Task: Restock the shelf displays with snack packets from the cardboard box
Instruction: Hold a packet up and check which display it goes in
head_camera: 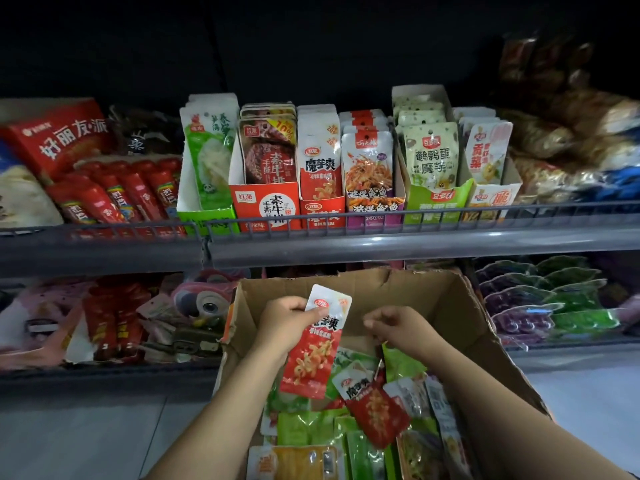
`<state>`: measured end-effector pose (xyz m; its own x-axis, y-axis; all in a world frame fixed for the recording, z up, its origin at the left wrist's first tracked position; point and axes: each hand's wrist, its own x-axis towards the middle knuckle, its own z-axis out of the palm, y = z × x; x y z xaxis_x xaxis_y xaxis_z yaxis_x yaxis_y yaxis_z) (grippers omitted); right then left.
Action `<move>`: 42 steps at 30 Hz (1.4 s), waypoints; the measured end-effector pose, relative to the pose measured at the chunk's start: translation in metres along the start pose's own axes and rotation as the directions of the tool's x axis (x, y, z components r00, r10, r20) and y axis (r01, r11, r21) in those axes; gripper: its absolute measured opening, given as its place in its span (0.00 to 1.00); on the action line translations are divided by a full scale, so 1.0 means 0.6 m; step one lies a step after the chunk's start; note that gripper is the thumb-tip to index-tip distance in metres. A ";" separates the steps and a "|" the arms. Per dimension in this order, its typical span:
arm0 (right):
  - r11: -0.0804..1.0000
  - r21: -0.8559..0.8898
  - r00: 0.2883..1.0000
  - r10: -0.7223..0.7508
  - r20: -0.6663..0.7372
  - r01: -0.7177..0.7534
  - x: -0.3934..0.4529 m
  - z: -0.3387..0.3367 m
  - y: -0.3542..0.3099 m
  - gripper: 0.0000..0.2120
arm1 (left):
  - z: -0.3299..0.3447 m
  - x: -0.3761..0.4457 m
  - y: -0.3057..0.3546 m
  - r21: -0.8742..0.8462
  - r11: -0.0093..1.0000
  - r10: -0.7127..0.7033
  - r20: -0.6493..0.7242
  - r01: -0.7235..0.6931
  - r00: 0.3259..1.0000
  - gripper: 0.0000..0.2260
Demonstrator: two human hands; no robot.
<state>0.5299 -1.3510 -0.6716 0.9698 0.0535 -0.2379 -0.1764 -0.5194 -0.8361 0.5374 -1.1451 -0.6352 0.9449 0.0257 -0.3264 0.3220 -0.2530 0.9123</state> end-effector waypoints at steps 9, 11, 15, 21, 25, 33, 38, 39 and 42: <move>0.958 0.262 0.992 -0.123 0.009 0.116 -0.009 -0.013 -0.110 0.08 | -0.006 -0.001 0.060 -0.150 0.987 0.059 0.057 -0.049 0.997 0.10; 0.958 0.240 0.988 -0.153 -0.023 0.154 -0.005 -0.016 -0.129 0.07 | -0.009 0.001 0.071 -0.157 0.980 0.129 0.014 -0.125 0.992 0.07; 0.963 0.155 0.973 -0.206 -0.107 0.221 0.009 -0.035 -0.172 0.08 | -0.016 0.010 0.094 -0.001 0.914 0.403 -0.097 -0.405 0.910 0.03; 0.960 0.063 0.934 -0.249 -0.256 0.273 0.030 -0.075 -0.234 0.10 | -0.049 0.041 0.090 0.527 0.593 0.791 -0.240 -0.609 0.563 0.15; 0.945 -0.010 0.872 -0.304 -0.382 0.326 0.048 -0.095 -0.284 0.10 | -0.070 0.050 0.090 0.609 0.542 0.790 -0.134 -0.579 0.598 0.24; 0.886 -0.103 0.691 -0.422 -0.587 0.453 0.092 -0.119 -0.377 0.08 | -0.089 0.057 0.091 0.673 0.532 0.682 0.019 -0.514 0.731 0.32; 0.884 -0.225 0.682 -0.461 -0.568 0.411 0.120 -0.120 -0.391 0.07 | -0.090 0.057 0.090 0.632 0.565 0.659 0.041 -0.530 0.751 0.33; 0.892 -0.248 0.703 -0.451 -0.549 0.378 0.128 -0.116 -0.388 0.08 | -0.090 0.056 0.090 0.627 0.567 0.658 0.045 -0.534 0.751 0.33; 0.919 -0.264 0.774 -0.390 -0.499 0.293 0.145 -0.104 -0.378 0.13 | -0.088 0.056 0.091 0.617 0.570 0.662 0.046 -0.542 0.748 0.33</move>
<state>0.6649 -1.2817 -0.4716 0.9033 -0.1812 0.3889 0.1667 -0.6870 -0.7073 0.5897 -1.1068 -0.5832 0.9174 -0.1923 0.3484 -0.3651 -0.7552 0.5444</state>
